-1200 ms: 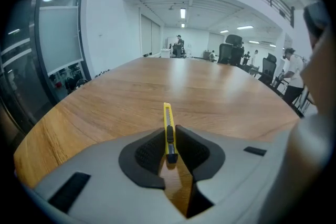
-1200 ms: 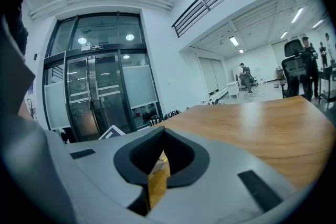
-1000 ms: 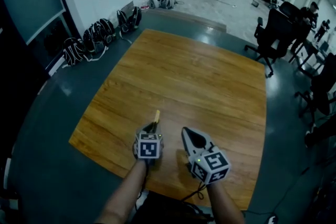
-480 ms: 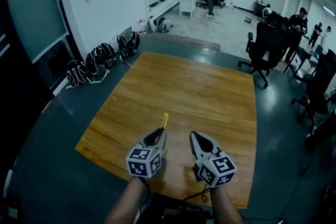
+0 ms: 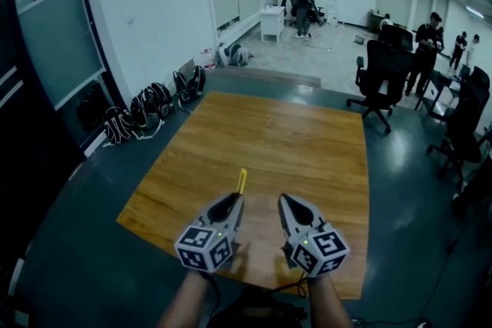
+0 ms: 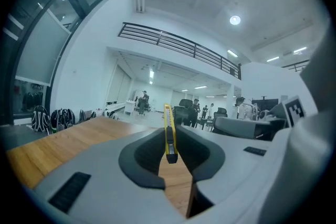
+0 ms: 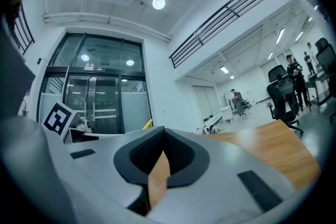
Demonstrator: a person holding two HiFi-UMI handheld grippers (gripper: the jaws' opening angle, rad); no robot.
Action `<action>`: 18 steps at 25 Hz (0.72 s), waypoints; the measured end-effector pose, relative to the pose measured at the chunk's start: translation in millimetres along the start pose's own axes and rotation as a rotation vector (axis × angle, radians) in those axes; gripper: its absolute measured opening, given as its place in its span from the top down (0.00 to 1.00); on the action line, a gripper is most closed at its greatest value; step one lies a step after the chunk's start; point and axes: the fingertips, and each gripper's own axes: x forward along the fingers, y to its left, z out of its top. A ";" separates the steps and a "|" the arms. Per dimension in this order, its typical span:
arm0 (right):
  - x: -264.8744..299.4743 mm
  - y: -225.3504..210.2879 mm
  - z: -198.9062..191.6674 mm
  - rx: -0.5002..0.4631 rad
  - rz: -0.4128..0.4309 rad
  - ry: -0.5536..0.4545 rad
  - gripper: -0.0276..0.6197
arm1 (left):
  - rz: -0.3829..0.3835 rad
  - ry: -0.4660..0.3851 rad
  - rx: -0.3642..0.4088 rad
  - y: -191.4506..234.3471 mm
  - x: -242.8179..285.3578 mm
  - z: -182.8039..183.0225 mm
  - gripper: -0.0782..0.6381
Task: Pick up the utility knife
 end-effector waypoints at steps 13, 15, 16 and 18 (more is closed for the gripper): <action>-30.0 71.4 -7.4 -0.064 -0.053 0.002 0.94 | -0.088 -0.015 0.005 -5.7 -60.6 -3.7 0.79; -33.6 84.1 -7.1 -0.075 -0.059 0.000 0.94 | -0.101 -0.019 -0.002 -4.5 -70.8 -2.7 0.79; -35.8 89.5 -6.8 -0.081 -0.062 -0.002 0.94 | -0.107 -0.022 -0.004 -4.7 -75.5 -1.8 0.79; -40.8 97.5 -5.6 -0.090 -0.069 -0.009 0.94 | -0.120 -0.026 -0.001 -7.0 -83.6 0.5 0.79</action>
